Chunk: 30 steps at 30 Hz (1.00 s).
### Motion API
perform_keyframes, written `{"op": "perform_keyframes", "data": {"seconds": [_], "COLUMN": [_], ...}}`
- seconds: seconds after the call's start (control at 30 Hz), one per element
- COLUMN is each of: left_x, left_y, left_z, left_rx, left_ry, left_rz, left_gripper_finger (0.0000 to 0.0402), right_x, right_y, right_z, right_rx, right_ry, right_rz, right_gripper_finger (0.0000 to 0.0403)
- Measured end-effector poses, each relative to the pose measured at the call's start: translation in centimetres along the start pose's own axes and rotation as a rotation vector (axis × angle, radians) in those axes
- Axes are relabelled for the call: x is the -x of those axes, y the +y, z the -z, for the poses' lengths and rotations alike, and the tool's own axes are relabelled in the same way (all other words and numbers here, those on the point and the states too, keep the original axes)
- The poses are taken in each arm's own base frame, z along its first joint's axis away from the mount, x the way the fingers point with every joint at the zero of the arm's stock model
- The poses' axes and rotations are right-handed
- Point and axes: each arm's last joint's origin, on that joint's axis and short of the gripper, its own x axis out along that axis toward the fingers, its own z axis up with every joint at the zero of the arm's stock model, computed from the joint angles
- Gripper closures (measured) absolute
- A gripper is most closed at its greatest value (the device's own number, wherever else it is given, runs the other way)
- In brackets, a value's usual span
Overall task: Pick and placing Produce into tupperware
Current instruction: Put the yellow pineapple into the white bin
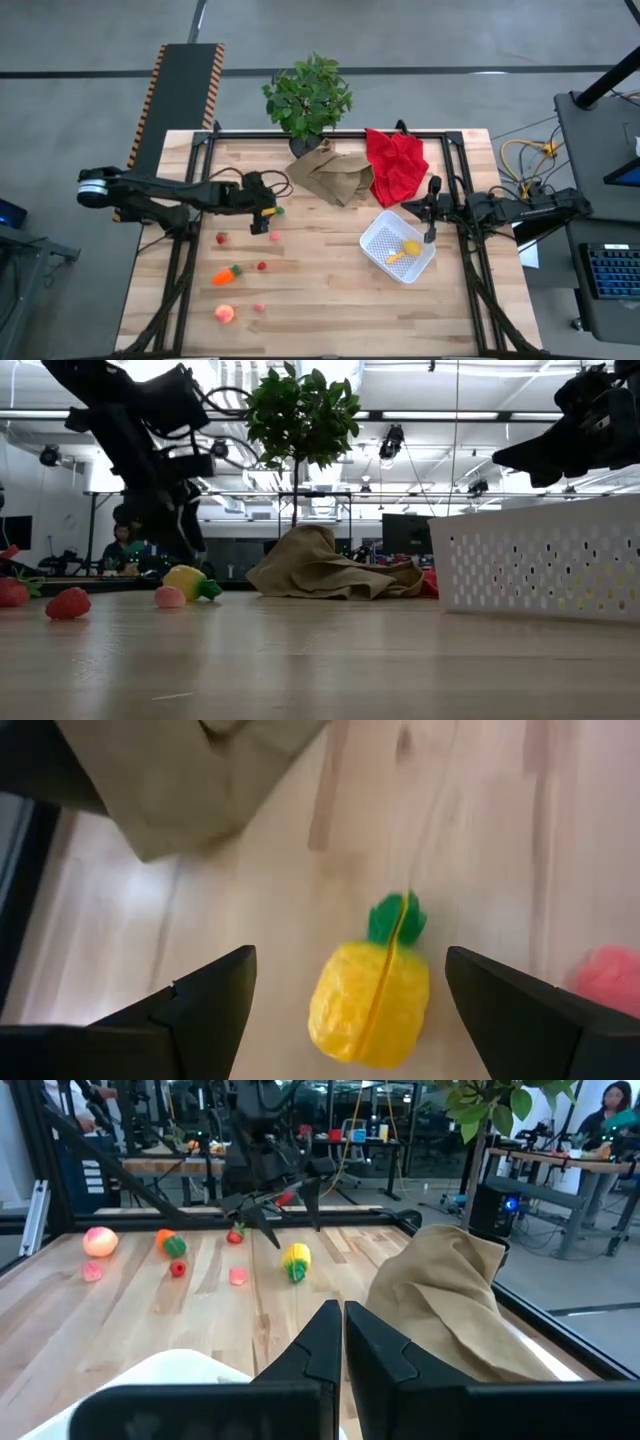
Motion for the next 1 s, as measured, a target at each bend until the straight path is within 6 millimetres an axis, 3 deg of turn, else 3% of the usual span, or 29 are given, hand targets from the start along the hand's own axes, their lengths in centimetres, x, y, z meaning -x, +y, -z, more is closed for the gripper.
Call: {"op": "perform_keyframes", "data": {"seconds": [0.63, 0.87, 1.0], "left_x": [-4.1, -4.1, -3.8], "left_y": [-1.0, -1.0, -0.9], "left_z": [1.0, 0.7, 0.6], "left_rx": [-0.082, -0.084, -0.098], "left_ry": [0.201, 0.2, 0.184], "left_rz": [0.02, 0.023, 0.027], "left_gripper_finger": [0.0092, 0.0095, 0.0121], "right_x": [0.0, 0.0, 0.0], "right_y": [0.0, 0.0, 0.0], "right_z": [0.3, 0.3, 0.3], "right_rx": [0.009, 0.01, 0.01], "right_ry": [0.029, 0.029, 0.03], "right_rz": [0.0, 0.0, 0.0], "right_gripper_finger": [0.0394, 0.0394, 0.0394]}}
